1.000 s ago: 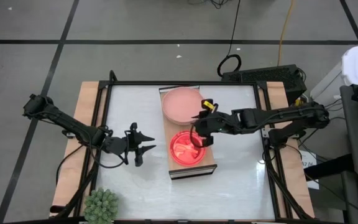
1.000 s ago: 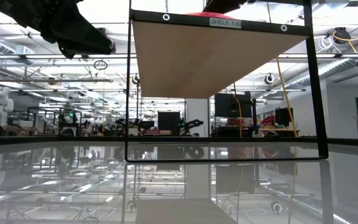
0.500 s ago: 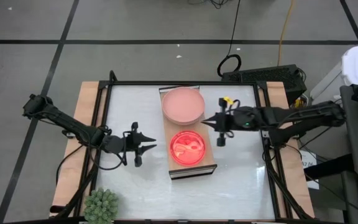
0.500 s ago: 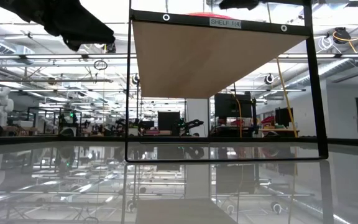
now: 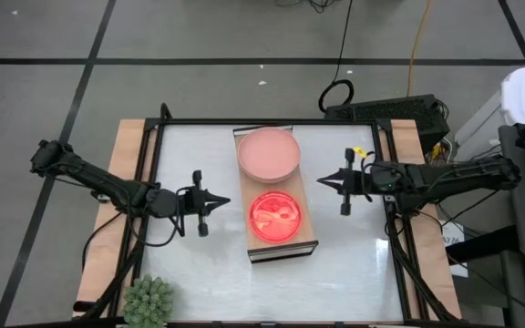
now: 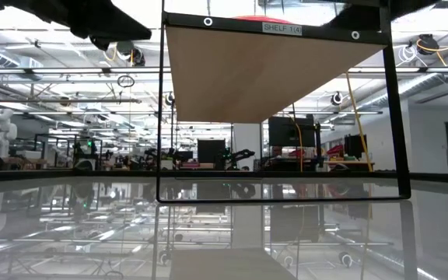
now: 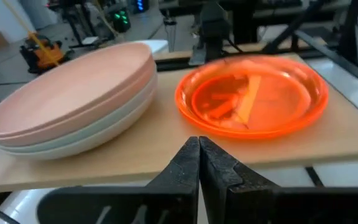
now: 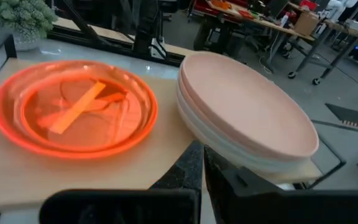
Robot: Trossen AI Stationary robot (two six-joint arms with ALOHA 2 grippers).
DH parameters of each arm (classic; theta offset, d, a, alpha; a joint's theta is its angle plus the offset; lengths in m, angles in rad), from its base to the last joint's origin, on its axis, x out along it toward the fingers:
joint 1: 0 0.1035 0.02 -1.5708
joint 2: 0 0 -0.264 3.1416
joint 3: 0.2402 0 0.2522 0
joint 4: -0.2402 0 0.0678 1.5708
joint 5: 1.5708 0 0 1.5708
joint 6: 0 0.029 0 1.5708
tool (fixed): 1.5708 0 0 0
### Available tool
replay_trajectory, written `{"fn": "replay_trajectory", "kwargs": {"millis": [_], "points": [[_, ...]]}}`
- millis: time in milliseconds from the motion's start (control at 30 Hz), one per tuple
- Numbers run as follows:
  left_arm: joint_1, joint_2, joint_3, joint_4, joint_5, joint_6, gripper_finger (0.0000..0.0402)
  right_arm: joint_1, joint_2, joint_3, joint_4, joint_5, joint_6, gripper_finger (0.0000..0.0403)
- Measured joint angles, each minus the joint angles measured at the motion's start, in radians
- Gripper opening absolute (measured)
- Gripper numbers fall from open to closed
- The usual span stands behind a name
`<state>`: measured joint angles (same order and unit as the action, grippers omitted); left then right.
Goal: Place and stack plates onto a shelf
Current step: Return to Home Position
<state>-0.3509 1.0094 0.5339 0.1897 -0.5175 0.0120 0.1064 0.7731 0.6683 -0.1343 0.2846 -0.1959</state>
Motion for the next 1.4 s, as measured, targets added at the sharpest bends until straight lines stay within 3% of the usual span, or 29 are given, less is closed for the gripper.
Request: {"fn": "replay_trajectory", "kwargs": {"millis": [267, 467, 867, 1067, 1400], "points": [[0.050, -0.015, -0.001, -0.046, 0.131, 0.058, 0.0005, 0.000, -0.064, -0.141, 0.130, 0.030, -0.029, 0.0000], [0.071, -0.009, -0.014, -0.046, 0.166, 0.041, 0.0004, -0.004, -0.066, -0.195, 0.168, 0.031, -0.056, 0.0000], [0.071, -0.018, -0.298, 0.383, 0.180, 0.036, 0.0004, -0.004, -0.073, -0.354, 0.248, 0.024, -0.002, 0.0000], [0.071, -0.024, -0.360, 0.441, 0.231, 0.026, 0.0003, -0.004, -0.122, -0.464, 0.363, 0.024, -0.031, 0.0000], [0.082, -0.136, -0.453, 0.467, 0.233, 0.046, 0.0003, -0.004, -0.247, -0.568, 0.370, 0.022, 0.024, 0.0000]]}}
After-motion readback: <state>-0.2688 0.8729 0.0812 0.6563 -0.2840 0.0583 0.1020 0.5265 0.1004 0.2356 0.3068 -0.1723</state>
